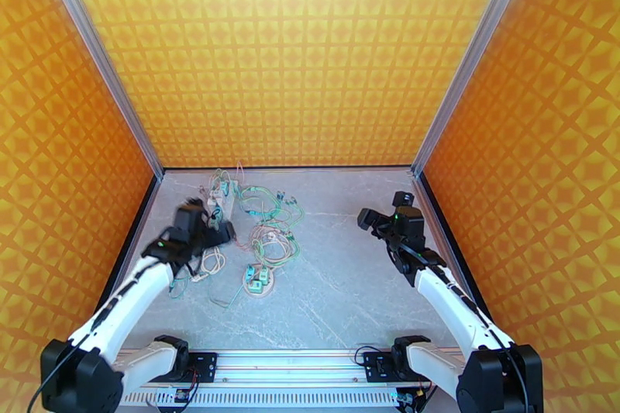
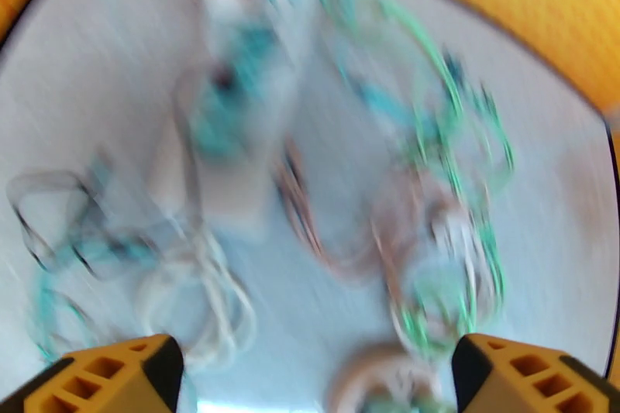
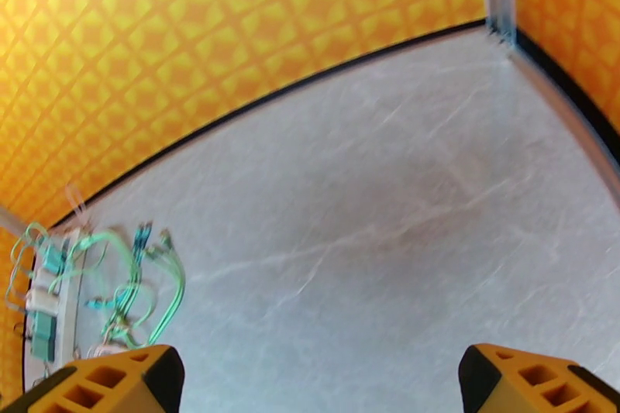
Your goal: Pull the plug off the socket
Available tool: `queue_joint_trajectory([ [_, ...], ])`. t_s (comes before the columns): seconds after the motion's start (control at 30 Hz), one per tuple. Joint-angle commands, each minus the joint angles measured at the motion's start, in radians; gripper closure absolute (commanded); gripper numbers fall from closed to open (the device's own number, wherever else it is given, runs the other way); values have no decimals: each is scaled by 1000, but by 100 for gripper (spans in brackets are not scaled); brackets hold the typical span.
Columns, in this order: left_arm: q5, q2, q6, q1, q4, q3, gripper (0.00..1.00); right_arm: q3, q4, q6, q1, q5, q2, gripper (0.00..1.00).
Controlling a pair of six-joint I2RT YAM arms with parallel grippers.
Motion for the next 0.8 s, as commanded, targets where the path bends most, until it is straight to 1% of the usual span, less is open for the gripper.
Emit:
queue_joint_trajectory([
  [0.0, 36, 15, -66, -45, -85, -50, 23, 61, -76, -16, 46, -53, -13, 2],
  [0.07, 48, 44, -75, -61, -87, -76, 33, 72, -96, -25, 86, -46, -7, 2],
  [0.2, 78, 85, -97, -81, -74, -125, 52, 77, -117, -28, 147, -47, -6, 1],
  [0.33, 130, 108, -133, -117, -40, -162, 60, 78, -139, -27, 183, -35, -16, 1],
  [0.5, 175, 133, -193, -176, 43, -200, 63, 76, -156, -33, 211, -16, -26, 1],
  [0.63, 223, 148, -265, -212, 162, -235, 62, 73, -161, -27, 224, -6, -36, 1],
  [0.77, 240, 209, -296, -257, 255, -199, 60, 66, -162, -14, 238, -1, -49, 1],
])
